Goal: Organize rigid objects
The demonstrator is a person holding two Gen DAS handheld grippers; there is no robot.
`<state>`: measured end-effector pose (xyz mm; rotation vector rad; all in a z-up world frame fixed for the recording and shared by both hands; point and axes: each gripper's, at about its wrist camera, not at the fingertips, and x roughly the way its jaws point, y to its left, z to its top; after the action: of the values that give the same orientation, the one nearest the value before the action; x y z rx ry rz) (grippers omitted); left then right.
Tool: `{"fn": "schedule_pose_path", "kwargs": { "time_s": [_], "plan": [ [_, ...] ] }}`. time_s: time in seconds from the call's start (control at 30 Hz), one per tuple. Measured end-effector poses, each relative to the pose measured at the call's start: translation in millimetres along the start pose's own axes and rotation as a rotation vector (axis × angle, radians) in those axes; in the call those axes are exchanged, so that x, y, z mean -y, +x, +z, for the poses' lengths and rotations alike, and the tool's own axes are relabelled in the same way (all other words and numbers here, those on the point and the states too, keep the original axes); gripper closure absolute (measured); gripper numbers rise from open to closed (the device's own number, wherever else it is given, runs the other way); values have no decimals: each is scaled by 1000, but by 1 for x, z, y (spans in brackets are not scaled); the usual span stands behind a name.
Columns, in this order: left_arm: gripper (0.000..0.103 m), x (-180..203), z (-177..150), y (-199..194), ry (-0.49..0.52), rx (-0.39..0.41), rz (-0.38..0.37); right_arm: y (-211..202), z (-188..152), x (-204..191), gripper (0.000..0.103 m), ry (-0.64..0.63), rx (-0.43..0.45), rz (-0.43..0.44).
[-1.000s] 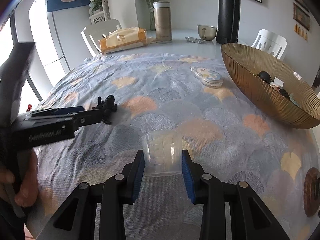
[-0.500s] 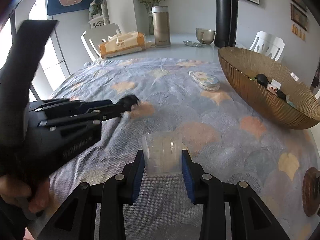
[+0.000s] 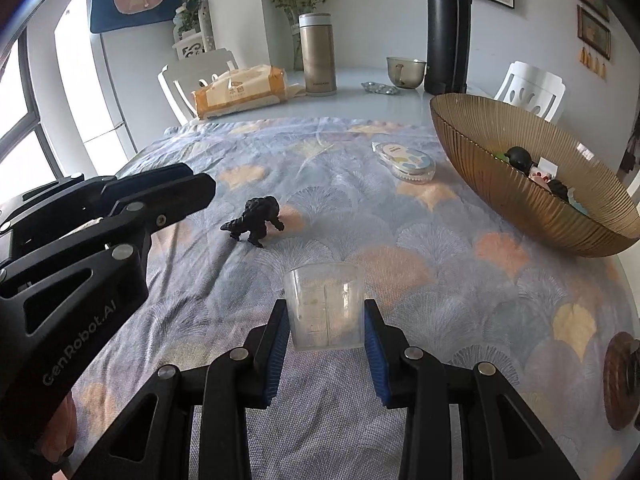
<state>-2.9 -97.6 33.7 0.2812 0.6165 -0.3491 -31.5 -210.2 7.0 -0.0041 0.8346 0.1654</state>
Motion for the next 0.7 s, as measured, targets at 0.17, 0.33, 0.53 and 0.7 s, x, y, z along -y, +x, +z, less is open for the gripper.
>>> {"fn": "schedule_pose_path", "kwargs": {
  "time_s": [0.17, 0.33, 0.53, 0.7],
  "plan": [
    [92, 1, -3, 2, -3, -11, 14, 0, -1, -2, 68, -8, -1, 0],
    [92, -1, -8, 12, -7, -45, 23, 0, -1, -1, 68, -12, -4, 0],
    [50, -43, -21, 29, -171, -169, -180, 1, -1, -2, 68, -10, -7, -2],
    [50, -61, -17, 61, -210, -312, -307, 1, -1, -4, 68, -23, -5, -1]
  ]
}}
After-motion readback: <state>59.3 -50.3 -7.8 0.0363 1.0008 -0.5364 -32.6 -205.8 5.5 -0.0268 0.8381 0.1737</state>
